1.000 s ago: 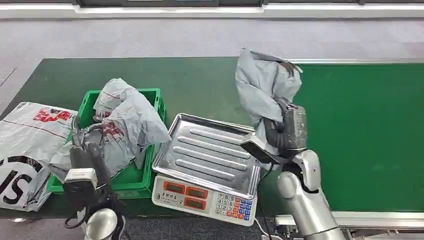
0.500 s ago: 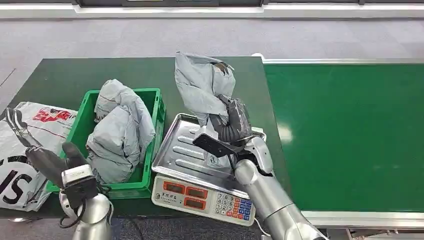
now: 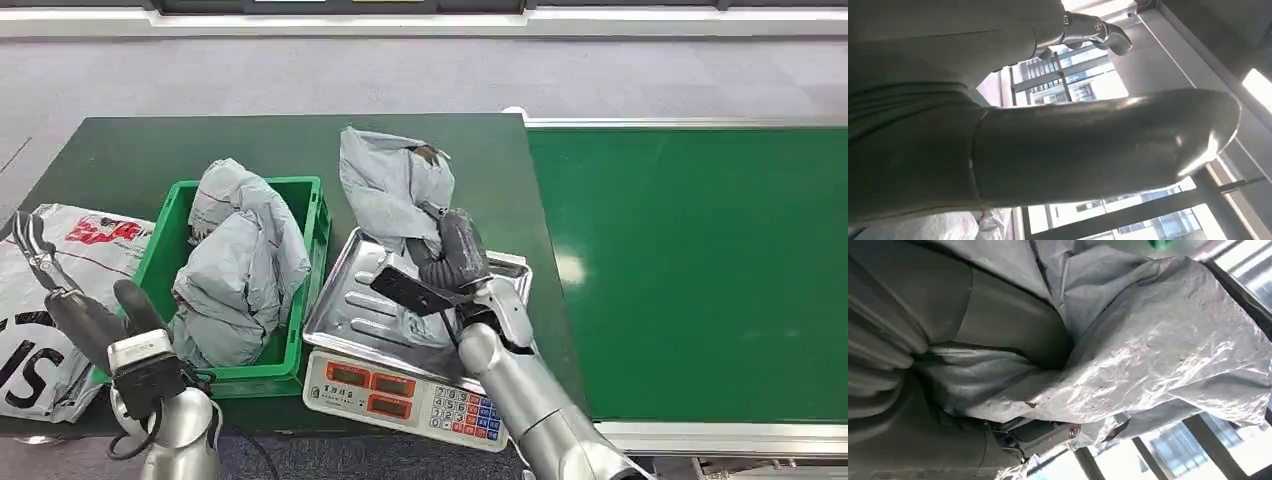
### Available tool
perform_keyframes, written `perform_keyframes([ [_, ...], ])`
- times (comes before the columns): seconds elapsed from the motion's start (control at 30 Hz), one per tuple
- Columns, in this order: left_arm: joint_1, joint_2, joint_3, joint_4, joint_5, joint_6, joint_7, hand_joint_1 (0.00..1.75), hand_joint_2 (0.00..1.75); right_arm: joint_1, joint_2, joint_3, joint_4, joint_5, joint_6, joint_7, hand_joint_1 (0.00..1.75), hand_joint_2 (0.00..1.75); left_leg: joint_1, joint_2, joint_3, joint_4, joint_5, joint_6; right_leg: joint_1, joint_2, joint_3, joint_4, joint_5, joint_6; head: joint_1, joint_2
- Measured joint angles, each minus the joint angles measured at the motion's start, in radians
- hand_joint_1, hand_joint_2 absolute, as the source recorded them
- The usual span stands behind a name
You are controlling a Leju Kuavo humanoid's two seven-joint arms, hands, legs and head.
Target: Moved the parcel from conveyor to table for the left to box.
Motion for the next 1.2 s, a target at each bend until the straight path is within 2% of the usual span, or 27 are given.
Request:
perform_keyframes([
  [0.07, 0.000, 0.000, 0.000, 0.000, 0.007, 0.000, 0.000, 0.00, 0.00, -0.002, 0.000, 0.000, 0.015, 0.004, 0.011, 0.015, 0.00, 1.75, 0.000, 0.000, 0.000, 0.000, 0.000, 0.000, 0.000, 0.000, 0.000, 0.000, 0.000, 0.000, 0.000, 0.000],
  [0.3, 0.001, 0.000, -0.004, 0.007, 0.020, 0.000, 0.055, 0.00, 0.00, -0.015, -0.001, 0.002, 0.064, 0.035, 0.079, 0.176, 0.00, 1.75, 0.000, 0.000, 0.000, 0.000, 0.000, 0.000, 0.000, 0.000, 0.000, 0.000, 0.000, 0.000, 0.000, 0.000],
  [0.47, 0.003, 0.000, -0.011, 0.007, 0.014, 0.000, 0.074, 0.00, 0.00, -0.002, -0.006, 0.002, 0.040, 0.032, 0.113, 0.207, 0.00, 1.75, 0.000, 0.000, 0.000, 0.000, 0.000, 0.000, 0.000, 0.000, 0.000, 0.000, 0.000, 0.000, 0.000, 0.000],
  [0.63, 0.010, 0.000, -0.015, -0.009, 0.059, 0.000, 0.077, 0.00, 0.00, 0.065, -0.024, 0.002, -0.154, 0.019, 0.132, 0.196, 0.00, 1.75, 0.000, 0.000, 0.000, 0.000, 0.000, 0.000, 0.000, 0.000, -0.001, 0.000, 0.000, 0.000, 0.000, 0.000],
  [0.87, 0.061, 0.016, -0.092, -0.040, 0.097, 0.000, 0.092, 0.00, 0.00, 0.193, -0.066, 0.006, -0.489, -0.081, 0.148, 0.092, 0.00, 1.75, 0.000, 0.000, -0.001, 0.000, -0.002, -0.001, 0.000, 0.000, -0.001, 0.000, -0.001, -0.001, 0.000, 0.000],
  [0.9, 0.067, 0.016, -0.095, -0.041, 0.086, 0.000, 0.092, 0.00, 1.75, 0.204, -0.069, 0.009, -0.513, -0.089, 0.148, 0.082, 0.00, 1.75, 0.000, 0.001, -0.001, 0.000, -0.002, -0.001, 0.000, 0.000, -0.001, 0.000, -0.001, -0.001, 0.000, 0.000],
  [1.0, 0.085, 0.021, -0.113, -0.053, 0.064, -0.012, 0.115, 0.00, 1.75, 0.232, -0.083, 0.021, -0.590, -0.131, 0.120, 0.019, 0.00, 1.75, 0.000, 0.001, 0.000, 0.000, -0.002, -0.001, 0.000, 0.000, -0.001, 0.000, -0.001, -0.001, 0.000, 0.000],
  [1.13, 0.091, 0.049, -0.164, -0.053, 0.039, -0.096, 0.182, 0.00, 1.75, 0.274, -0.091, 0.027, -0.696, -0.188, 0.016, -0.115, 0.00, 1.75, 0.000, 0.000, 0.000, 0.000, -0.002, -0.002, 0.000, 0.000, -0.001, 0.000, -0.001, -0.001, 0.000, 0.000],
  [1.2, 0.085, 0.060, -0.182, -0.046, 0.030, -0.137, 0.204, 0.00, 1.75, 0.285, -0.093, 0.028, -0.729, -0.199, -0.011, -0.139, 0.00, 1.75, 0.000, 0.002, 0.000, 0.000, -0.002, -0.002, 0.000, 0.001, -0.001, 0.000, -0.001, -0.001, 0.000, 0.000],
])
